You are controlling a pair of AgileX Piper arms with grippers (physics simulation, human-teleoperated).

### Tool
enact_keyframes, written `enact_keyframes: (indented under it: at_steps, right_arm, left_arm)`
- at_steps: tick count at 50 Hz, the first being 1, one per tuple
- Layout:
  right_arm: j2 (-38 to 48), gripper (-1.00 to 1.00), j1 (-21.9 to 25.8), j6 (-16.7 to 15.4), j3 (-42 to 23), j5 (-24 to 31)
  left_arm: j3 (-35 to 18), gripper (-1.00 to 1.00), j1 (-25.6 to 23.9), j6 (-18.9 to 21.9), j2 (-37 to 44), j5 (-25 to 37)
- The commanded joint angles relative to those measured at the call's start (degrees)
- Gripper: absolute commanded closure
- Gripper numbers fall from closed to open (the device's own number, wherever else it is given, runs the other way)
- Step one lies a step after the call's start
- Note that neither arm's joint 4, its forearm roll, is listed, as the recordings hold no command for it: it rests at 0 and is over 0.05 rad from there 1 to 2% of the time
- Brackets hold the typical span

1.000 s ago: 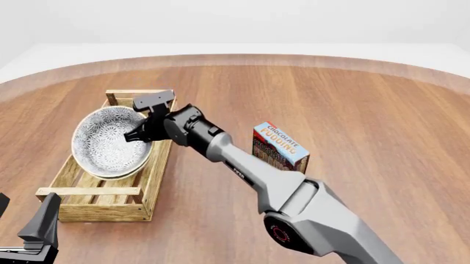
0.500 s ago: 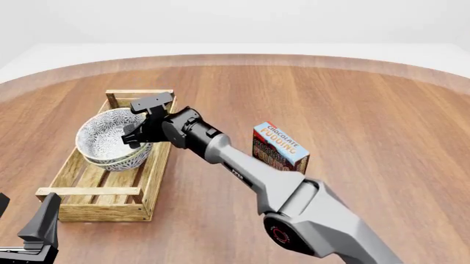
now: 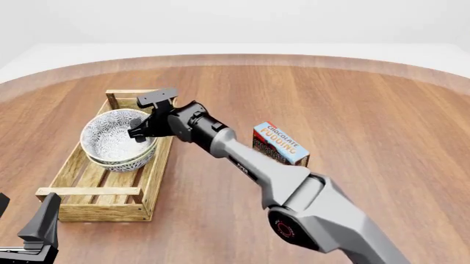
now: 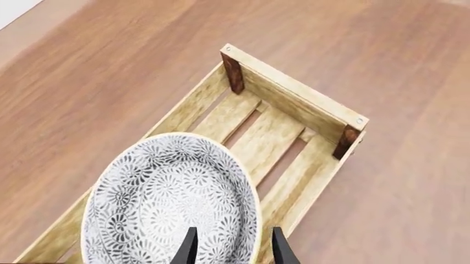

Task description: Stack the left bowl on the right bowl and place them in the tray.

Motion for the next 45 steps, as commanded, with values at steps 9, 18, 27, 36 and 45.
enact_keyframes:
  at_steps: [9,18,27,36,45]
  right_arm:
    - [-5.6,-1.00,-3.0,-0.4,4.1,0.1]
    - [-12.5,-1.00,-2.4,-0.4,10.6,-2.3]
    - [-22.4,-1.00,-2.0,0.0,22.2,-7.3]
    - [-31.7,-1.00,-1.4,-0.4,34.2,-13.2]
    - [-40.3,-1.00,-1.0,-1.9,45.8,-19.0]
  left_arm:
    - [0.0,-1.00,0.0,0.0,0.0,0.0]
    - [0.0,-1.00,0.0,0.0,0.0,0.0]
    - [0.0,-1.00,0.0,0.0,0.0,0.0]
    - [0.0,-1.00,0.0,0.0,0.0,0.0]
    - [0.0,-1.00,0.0,0.0,0.0,0.0]
